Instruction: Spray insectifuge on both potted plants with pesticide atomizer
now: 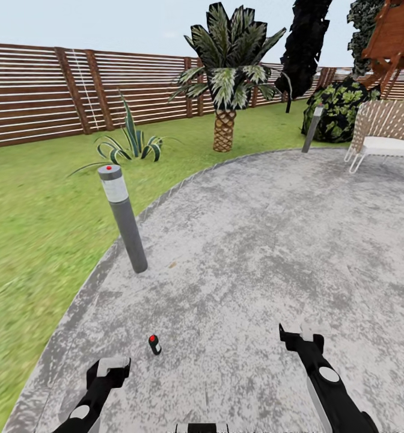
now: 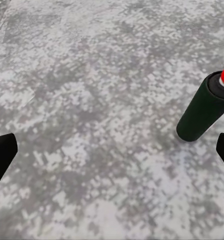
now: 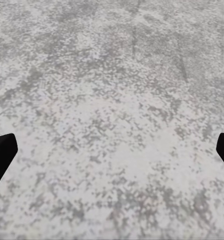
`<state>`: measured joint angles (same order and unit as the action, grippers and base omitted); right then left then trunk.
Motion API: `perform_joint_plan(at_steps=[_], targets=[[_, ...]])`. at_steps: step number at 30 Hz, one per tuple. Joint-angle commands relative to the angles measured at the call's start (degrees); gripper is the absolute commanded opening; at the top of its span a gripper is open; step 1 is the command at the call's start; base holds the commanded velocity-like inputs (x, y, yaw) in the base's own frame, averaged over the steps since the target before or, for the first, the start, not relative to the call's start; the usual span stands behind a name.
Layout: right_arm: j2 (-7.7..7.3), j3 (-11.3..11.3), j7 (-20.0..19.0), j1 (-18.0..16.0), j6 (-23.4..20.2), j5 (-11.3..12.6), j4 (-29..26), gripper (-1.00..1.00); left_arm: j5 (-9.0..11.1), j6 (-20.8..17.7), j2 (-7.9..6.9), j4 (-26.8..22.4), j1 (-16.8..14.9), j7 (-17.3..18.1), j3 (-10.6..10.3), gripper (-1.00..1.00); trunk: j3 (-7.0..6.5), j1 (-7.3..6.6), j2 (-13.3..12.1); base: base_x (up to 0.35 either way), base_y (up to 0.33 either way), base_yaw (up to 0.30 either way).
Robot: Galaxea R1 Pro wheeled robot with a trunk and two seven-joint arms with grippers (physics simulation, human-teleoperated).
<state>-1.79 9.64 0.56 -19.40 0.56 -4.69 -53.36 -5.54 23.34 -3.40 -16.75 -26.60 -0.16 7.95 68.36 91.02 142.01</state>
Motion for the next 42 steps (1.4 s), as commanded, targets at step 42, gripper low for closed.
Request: perform_joint_plan(at_steps=[42], targets=[[0.09,0.1,0.1,0.0,0.1,-0.6,0.1,1.00,-1.9,0.6,-0.06,0.0,0.4,0.0,0.3,1.00,7.89,1.50,1.7,0.000,0.000,-0.061]])
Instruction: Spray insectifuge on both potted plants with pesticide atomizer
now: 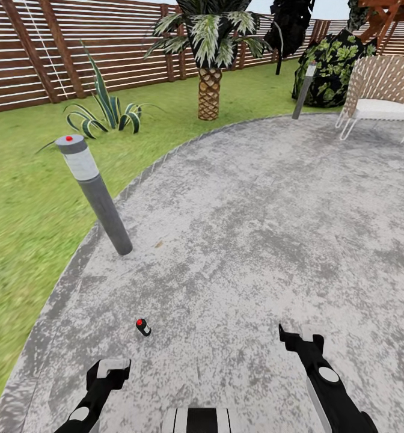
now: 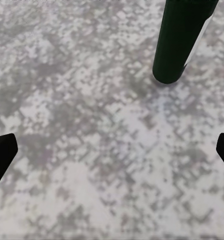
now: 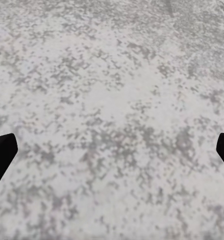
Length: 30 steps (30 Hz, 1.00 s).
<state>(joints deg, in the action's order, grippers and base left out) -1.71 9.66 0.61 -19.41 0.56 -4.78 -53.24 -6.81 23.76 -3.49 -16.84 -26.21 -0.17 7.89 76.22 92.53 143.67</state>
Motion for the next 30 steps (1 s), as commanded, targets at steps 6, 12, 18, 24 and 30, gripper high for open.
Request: perform_joint_plan(at_steps=[6,12,18,24,30], targets=[[-0.12,0.1,0.0,0.0,0.1,-2.6,0.7,1.00,-0.6,0.3,-0.02,0.1,0.0,-0.1,0.5,1.00,0.03,-0.01,0.0,0.124,-0.019,0.000],[-0.05,0.1,0.0,0.0,0.1,-3.8,0.8,1.00,-0.6,0.3,-0.03,0.1,0.0,-0.1,0.5,1.00,0.03,-0.01,0.0,0.283,-0.139,0.000],[0.06,0.1,0.1,0.0,0.2,-3.8,0.8,1.00,-0.6,0.3,-0.03,0.1,0.0,-0.1,0.5,1.00,0.03,-0.01,0.0,0.267,-0.177,0.051],[0.12,0.1,0.1,0.0,0.2,-3.8,0.8,1.00,-0.5,0.4,-0.04,0.1,0.1,-0.2,0.5,1.00,0.03,-0.01,0.0,0.078,-0.074,0.092],[0.12,0.1,0.1,0.0,0.2,-3.8,0.8,1.00,-0.2,0.4,-0.11,0.1,0.1,-0.3,0.6,1.00,0.03,-0.01,0.0,0.001,-0.001,0.002]])
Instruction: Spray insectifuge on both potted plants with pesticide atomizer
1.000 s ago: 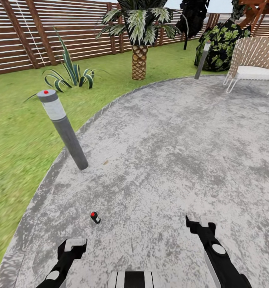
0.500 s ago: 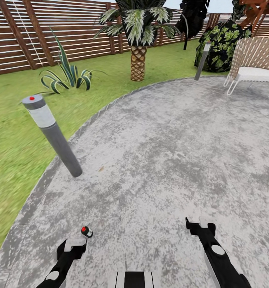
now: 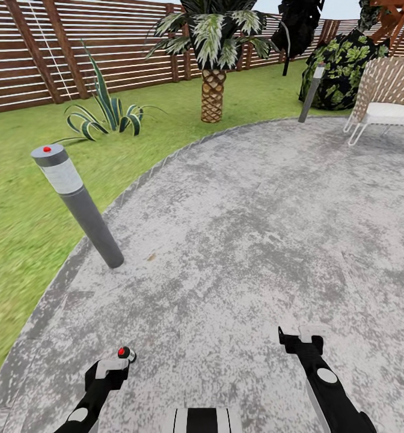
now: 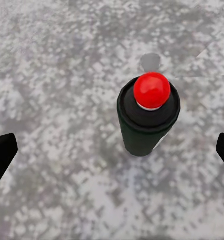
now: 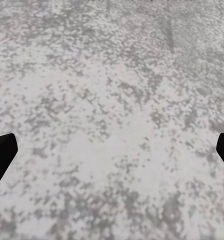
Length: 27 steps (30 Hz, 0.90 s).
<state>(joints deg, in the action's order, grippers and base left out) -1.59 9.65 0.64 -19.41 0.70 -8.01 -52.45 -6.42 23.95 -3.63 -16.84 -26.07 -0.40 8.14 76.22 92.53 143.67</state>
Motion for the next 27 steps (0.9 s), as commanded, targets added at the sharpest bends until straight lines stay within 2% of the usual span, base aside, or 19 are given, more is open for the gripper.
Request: perform_joint_plan(at_steps=[1,10,15,19,24,27], targets=[[0.01,0.0,0.1,0.0,0.1,-0.6,0.0,1.00,-0.6,0.2,0.03,0.1,0.0,0.0,0.4,1.00,0.03,-0.01,0.0,0.000,0.000,0.000],[0.08,0.0,0.1,0.0,0.1,-0.6,0.1,1.00,-0.5,0.2,-0.06,0.1,0.0,0.0,0.5,1.00,0.03,-0.01,0.0,0.000,-0.164,0.049],[0.10,0.0,0.1,0.0,0.1,-0.6,0.1,1.00,-0.4,0.4,-0.06,0.1,0.0,-0.2,0.6,1.00,0.03,-0.01,0.0,0.000,-0.024,0.093],[0.10,0.0,0.1,0.0,0.1,-0.6,0.1,1.00,-0.2,4.8,-0.13,0.1,0.1,-0.2,0.7,1.00,0.03,-0.01,0.0,0.000,0.000,0.001],[0.10,0.0,0.1,0.0,0.1,-0.6,0.1,1.00,-0.2,5.8,-0.13,0.1,0.0,-0.2,0.7,1.00,0.03,-0.01,0.0,0.000,0.000,0.000],[0.10,0.0,0.1,0.0,0.1,-0.6,0.1,1.00,-0.2,5.8,-0.14,0.1,0.0,-0.2,0.7,1.00,0.70,0.07,0.1,0.000,0.000,0.000]])
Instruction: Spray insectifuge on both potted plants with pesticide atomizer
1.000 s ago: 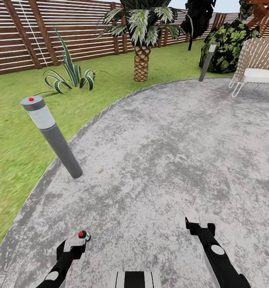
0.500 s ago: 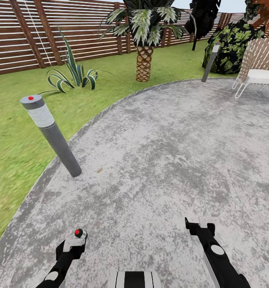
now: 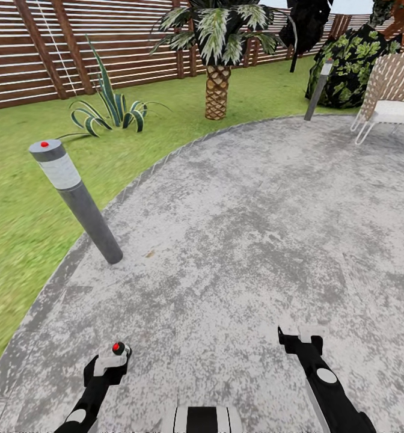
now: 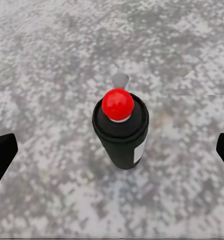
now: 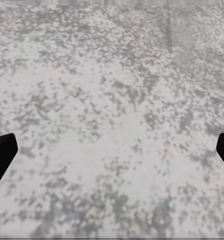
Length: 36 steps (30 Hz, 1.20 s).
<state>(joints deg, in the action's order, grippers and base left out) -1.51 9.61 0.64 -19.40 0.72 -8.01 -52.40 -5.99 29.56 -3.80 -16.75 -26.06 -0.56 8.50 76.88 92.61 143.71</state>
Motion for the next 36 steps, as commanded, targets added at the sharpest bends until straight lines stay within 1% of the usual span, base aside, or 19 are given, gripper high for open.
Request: perform_joint_plan(at_steps=[1,9,18,29,33,36], targets=[[0.01,0.1,0.1,0.0,0.1,-0.6,0.0,1.00,-0.6,0.2,0.03,0.1,0.0,-0.1,0.4,1.00,0.26,0.01,0.0,0.000,0.000,0.000],[0.01,0.1,0.1,0.0,0.1,-0.6,0.0,1.00,-0.6,0.2,0.02,0.1,0.0,-0.1,0.5,1.00,2.05,0.22,0.1,0.000,0.000,0.000],[0.01,0.1,0.1,0.0,0.1,-0.6,0.0,1.00,-0.6,0.2,-0.05,0.1,0.0,-0.1,0.5,1.00,4.57,0.45,0.3,0.000,0.000,0.000],[0.01,0.1,0.1,0.0,0.2,-0.6,0.0,1.00,-0.6,0.2,-0.06,0.1,0.0,-0.2,0.5,1.00,7.05,0.73,0.4,0.000,0.000,0.000],[-0.04,0.1,0.1,0.0,0.1,-0.6,0.0,1.00,-0.6,0.3,-0.06,0.1,0.0,-0.2,0.5,1.00,7.05,0.73,0.4,0.021,0.000,0.000],[-0.06,0.1,0.1,0.0,0.0,-0.6,0.0,1.00,-0.6,0.3,-0.06,0.1,0.0,-0.2,0.5,1.00,7.05,0.73,0.4,0.182,0.000,0.000]])
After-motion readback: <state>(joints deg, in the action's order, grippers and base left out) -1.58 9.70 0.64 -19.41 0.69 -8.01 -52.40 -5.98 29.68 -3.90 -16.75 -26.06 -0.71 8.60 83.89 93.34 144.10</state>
